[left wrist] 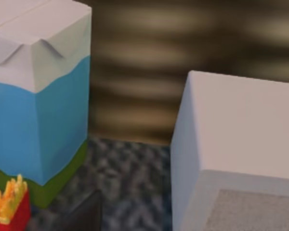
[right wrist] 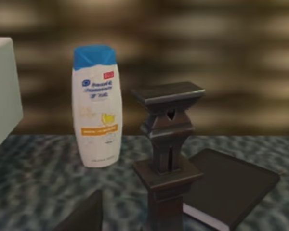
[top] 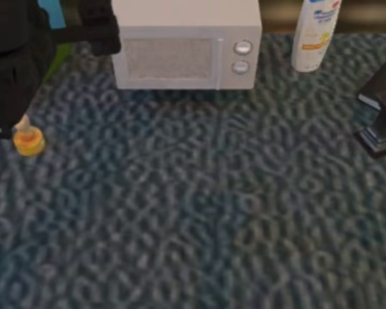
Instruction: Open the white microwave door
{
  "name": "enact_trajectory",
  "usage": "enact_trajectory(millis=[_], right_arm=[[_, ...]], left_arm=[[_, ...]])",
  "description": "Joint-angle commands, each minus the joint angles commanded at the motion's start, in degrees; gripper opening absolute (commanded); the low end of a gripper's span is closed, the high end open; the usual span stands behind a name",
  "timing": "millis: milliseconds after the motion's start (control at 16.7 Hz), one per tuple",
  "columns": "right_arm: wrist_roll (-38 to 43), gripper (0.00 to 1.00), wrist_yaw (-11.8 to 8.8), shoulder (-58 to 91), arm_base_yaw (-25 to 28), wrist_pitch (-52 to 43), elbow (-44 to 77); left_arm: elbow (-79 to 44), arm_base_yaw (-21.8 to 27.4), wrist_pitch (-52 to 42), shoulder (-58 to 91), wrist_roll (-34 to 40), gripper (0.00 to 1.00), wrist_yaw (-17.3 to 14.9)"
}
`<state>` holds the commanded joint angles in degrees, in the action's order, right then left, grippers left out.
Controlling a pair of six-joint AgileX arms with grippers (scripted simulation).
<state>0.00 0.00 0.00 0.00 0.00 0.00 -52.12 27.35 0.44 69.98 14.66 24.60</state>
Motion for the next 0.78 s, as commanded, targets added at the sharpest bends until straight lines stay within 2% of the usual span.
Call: enact_trajectory(millis=[420, 600, 780], right_arm=[[0.0, 1.0, 0.0, 0.0, 0.0, 0.0, 0.0], [0.0, 1.0, 0.0, 0.0, 0.0, 0.0, 0.0], [0.0, 1.0, 0.0, 0.0, 0.0, 0.0, 0.0]], left_arm=[[-24.51, 13.18, -0.07, 35.93, 6.65, 1.0, 11.7], [-30.26, 16.66, -0.77, 44.28, 7.99, 1.0, 14.65], [-32.36, 18.03, -1.19, 47.43, 8.48, 1.0, 15.83]])
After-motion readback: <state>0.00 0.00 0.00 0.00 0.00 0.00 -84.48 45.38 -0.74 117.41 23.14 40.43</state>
